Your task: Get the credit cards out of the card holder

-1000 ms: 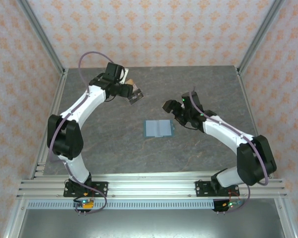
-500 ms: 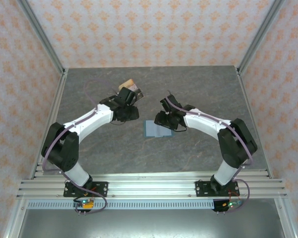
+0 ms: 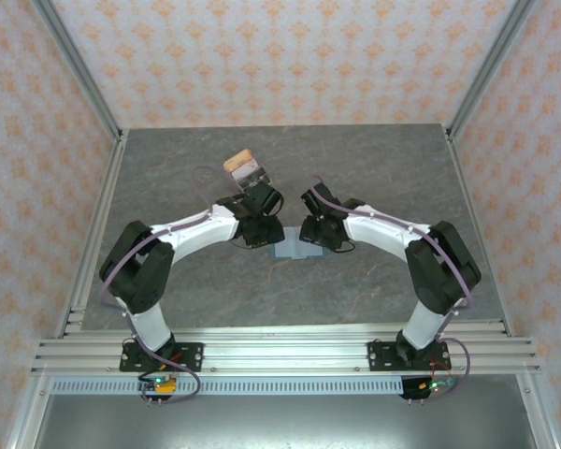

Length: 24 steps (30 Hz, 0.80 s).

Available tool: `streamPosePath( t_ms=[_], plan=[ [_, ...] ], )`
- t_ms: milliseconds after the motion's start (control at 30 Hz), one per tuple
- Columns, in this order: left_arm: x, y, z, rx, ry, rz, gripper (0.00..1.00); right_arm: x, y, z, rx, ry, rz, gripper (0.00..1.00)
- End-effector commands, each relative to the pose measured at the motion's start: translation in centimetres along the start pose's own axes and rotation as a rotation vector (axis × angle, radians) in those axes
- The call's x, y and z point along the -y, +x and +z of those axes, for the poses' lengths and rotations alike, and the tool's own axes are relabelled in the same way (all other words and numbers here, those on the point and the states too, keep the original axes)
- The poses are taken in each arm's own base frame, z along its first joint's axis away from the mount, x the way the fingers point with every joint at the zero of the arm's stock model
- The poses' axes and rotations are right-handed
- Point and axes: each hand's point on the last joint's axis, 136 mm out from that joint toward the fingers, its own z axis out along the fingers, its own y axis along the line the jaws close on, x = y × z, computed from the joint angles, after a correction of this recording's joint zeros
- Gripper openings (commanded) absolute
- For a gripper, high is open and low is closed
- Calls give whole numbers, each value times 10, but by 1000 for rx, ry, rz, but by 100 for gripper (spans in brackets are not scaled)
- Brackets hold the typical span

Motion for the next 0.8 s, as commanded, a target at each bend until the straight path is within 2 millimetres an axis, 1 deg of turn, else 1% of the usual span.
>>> streamPosePath(
  t_ms=[0, 167, 300, 467, 667, 767],
  plan=[
    [18, -2, -1, -6, 21, -7, 31, 12, 7, 8, -19, 71, -28, 55],
    [16, 1, 9, -28, -8, -9, 32, 14, 9, 14, -34, 80, -33, 56],
    [8, 2, 9, -17, -54, -19, 31, 14, 12, 17, -47, 83, -35, 55],
    [1, 6, 17, -31, -86, -26, 31, 15, 14, 22, -55, 82, -31, 51],
    [-5, 7, 22, -38, -109, -31, 31, 15, 16, 24, -62, 81, -30, 51],
    [-7, 7, 25, -39, -126, -28, 33, 14, 17, 26, -70, 76, -29, 51]
  ],
)
